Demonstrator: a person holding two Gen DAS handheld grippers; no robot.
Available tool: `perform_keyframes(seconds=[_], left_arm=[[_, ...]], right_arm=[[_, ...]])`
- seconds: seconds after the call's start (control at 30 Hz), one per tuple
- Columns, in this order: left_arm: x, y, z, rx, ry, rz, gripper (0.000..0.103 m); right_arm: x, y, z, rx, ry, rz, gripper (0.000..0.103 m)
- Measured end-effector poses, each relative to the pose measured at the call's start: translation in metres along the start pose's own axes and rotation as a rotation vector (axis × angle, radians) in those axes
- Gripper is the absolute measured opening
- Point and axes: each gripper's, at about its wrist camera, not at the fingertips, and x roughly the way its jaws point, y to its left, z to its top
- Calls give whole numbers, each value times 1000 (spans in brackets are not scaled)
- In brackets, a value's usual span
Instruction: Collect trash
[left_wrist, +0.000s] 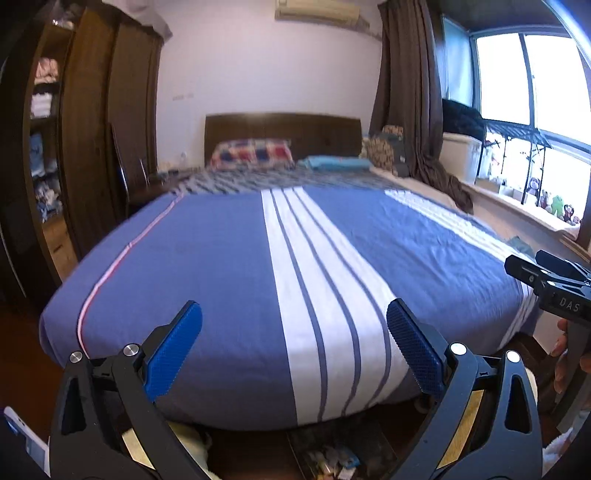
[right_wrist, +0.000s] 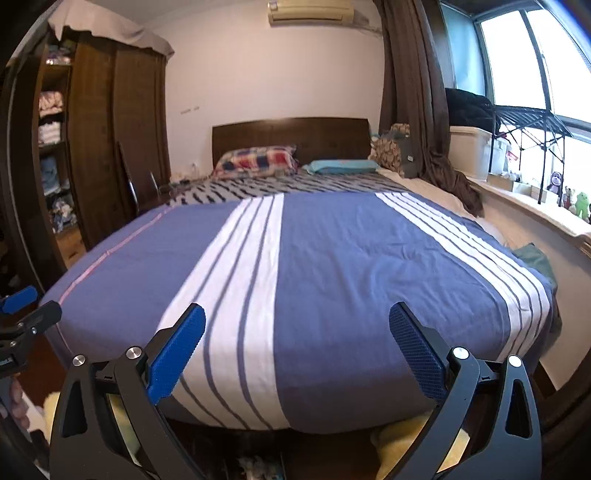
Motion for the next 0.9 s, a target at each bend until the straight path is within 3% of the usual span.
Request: perform_keyframes(seconds=[0.33, 0.9], left_arm=[[-19, -6, 12, 0, -63, 13, 95], [-29, -7, 12, 10, -89, 27, 95]], right_arm=[[-32, 9, 15, -2, -115, -71, 100], [-39, 20, 15, -41, -120, -58, 100]])
